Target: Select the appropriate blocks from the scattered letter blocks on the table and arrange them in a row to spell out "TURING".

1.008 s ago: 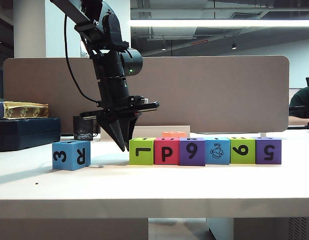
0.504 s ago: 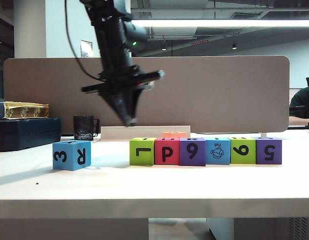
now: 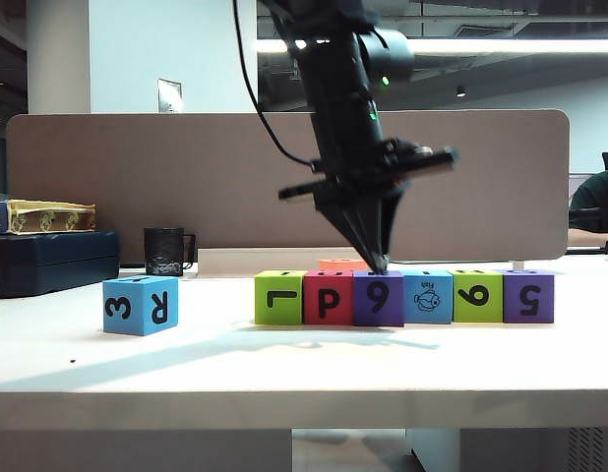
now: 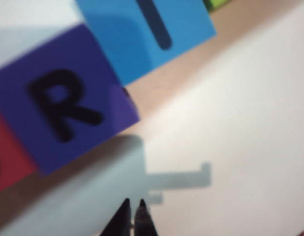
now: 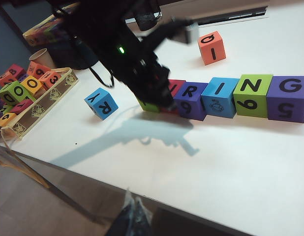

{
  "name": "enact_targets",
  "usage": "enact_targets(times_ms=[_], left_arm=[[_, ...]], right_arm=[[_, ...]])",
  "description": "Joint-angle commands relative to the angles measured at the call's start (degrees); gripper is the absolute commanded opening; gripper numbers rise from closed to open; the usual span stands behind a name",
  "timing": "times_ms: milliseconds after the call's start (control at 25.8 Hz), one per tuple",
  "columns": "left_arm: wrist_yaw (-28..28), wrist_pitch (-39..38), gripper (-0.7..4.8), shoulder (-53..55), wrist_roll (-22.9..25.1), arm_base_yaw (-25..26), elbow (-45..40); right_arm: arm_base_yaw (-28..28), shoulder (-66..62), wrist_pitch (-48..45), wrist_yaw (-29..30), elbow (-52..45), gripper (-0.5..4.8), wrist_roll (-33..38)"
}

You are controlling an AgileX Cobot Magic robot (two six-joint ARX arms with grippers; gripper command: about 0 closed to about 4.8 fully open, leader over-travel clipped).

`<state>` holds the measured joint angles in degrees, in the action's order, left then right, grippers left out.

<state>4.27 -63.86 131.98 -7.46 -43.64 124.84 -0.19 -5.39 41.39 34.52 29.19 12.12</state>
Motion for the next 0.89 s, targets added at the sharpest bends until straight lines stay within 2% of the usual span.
enact_targets(times_ms=[39, 310, 465, 892], left_arm=[[-0.66, 1.55, 0.12, 1.95, -0.02, -0.66, 0.15], [-2.54, 4.02, 0.12, 4.63, -0.02, -0.46, 0.15], [-6.03, 5.79, 0.12, 4.72, 0.09, -0.48, 0.15], [-6.86, 8.26, 0.12, 6.25, 0.0, 0.48, 0.15]], right_arm=[[-0.02, -0.11, -0.94, 0.15, 0.33, -0.01, -0.13], [-0.02, -0.11, -0.92, 0.15, 0.33, -0.01, -0.13], [-0.02, -0.11, -0.92, 0.15, 0.33, -0.01, -0.13], [-0.02, -0.11, -0.92, 0.15, 0.33, -0.01, -0.13]])
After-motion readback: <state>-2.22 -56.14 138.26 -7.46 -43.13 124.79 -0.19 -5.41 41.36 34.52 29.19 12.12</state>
